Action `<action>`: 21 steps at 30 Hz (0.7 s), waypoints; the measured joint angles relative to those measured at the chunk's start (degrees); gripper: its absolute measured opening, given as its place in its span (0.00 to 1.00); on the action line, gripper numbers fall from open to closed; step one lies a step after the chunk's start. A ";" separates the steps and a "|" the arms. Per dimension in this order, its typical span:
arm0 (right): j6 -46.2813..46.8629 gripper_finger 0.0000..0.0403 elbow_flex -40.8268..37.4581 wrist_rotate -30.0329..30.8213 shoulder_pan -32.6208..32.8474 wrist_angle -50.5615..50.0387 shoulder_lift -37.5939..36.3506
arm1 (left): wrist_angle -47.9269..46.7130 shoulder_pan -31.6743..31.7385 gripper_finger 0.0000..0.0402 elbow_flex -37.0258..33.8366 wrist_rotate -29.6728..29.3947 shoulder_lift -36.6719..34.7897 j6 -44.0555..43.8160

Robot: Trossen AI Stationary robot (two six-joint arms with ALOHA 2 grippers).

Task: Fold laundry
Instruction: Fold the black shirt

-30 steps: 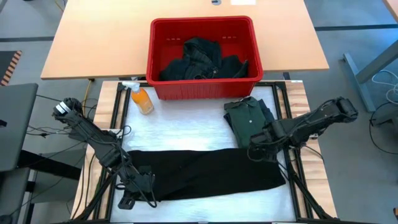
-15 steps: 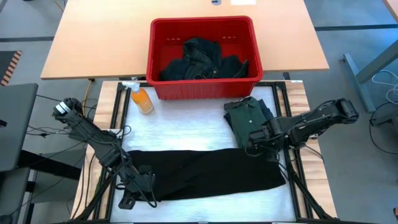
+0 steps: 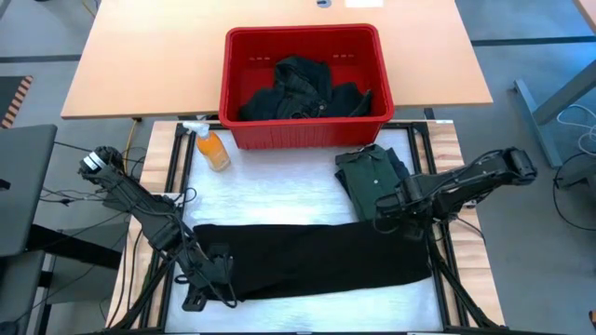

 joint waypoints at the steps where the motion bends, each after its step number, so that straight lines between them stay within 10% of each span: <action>1: 1.02 0.14 0.00 -0.37 -0.30 -1.07 -0.05 | -0.31 0.00 0.00 0.00 -0.39 0.00 -0.73; 15: 2.41 0.40 8.35 -0.61 -1.03 1.93 -3.86 | -4.55 0.23 0.01 0.00 0.39 0.01 -1.44; 21: 1.10 0.39 8.55 6.59 4.13 43.50 -6.86 | 0.71 -1.79 0.00 -0.02 1.73 1.11 0.76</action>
